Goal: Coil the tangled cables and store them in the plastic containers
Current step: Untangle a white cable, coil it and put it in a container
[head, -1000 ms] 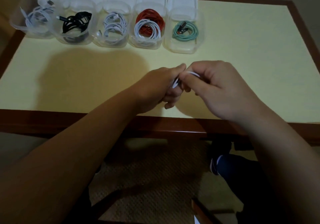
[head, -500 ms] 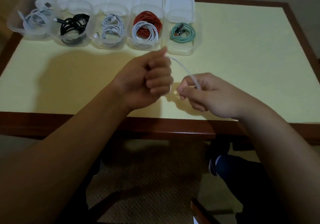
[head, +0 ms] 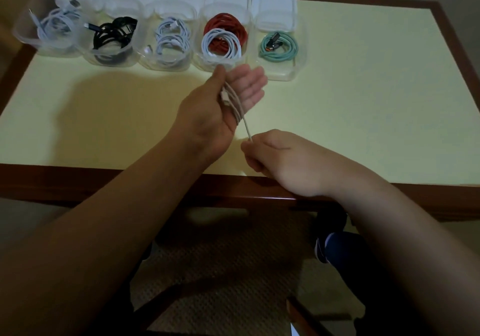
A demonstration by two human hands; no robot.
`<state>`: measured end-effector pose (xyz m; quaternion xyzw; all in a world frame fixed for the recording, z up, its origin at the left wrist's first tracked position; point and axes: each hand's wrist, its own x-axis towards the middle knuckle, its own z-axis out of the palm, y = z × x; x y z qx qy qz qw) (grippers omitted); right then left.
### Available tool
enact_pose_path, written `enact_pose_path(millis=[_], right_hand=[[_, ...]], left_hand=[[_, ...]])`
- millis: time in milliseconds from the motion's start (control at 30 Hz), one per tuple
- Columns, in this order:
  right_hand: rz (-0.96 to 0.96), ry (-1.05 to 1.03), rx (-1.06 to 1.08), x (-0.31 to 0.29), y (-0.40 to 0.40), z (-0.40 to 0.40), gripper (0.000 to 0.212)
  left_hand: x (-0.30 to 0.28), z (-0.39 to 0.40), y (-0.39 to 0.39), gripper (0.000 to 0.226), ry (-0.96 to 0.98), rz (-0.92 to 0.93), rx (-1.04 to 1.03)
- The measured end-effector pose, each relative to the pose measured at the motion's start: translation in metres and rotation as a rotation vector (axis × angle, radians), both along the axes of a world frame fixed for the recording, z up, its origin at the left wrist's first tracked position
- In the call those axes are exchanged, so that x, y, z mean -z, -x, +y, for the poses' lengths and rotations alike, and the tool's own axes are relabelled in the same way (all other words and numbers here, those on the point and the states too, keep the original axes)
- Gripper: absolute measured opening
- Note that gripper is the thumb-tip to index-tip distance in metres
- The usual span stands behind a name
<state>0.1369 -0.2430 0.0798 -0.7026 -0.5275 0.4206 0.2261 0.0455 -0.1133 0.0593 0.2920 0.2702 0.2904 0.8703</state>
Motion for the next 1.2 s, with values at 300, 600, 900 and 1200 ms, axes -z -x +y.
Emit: enact_pose_path(millis=[300,600,900,1200], right_hand=[[-0.052,0.04,-0.084,-0.001,-0.005,-0.005,0.065],[0.368,-0.194,0.392,0.008,-0.03,-0.002,0.024],[0.289,-0.448,0.062,0.003,-0.013,-0.008,0.026],[0.018,-0.574,0.111,0.007,-0.008,-0.004,0.028]], left_hand=[[-0.008,0.006,0.014,0.038,-0.192,0.208,0.247],[-0.003,0.011,0.026,0.048,0.033,-0.083,0.879],[-0.016,0.007,0.033,0.049,0.225,-0.373,1.05],[-0.027,0.016,0.033,0.054,-0.268,-0.044,1.003]])
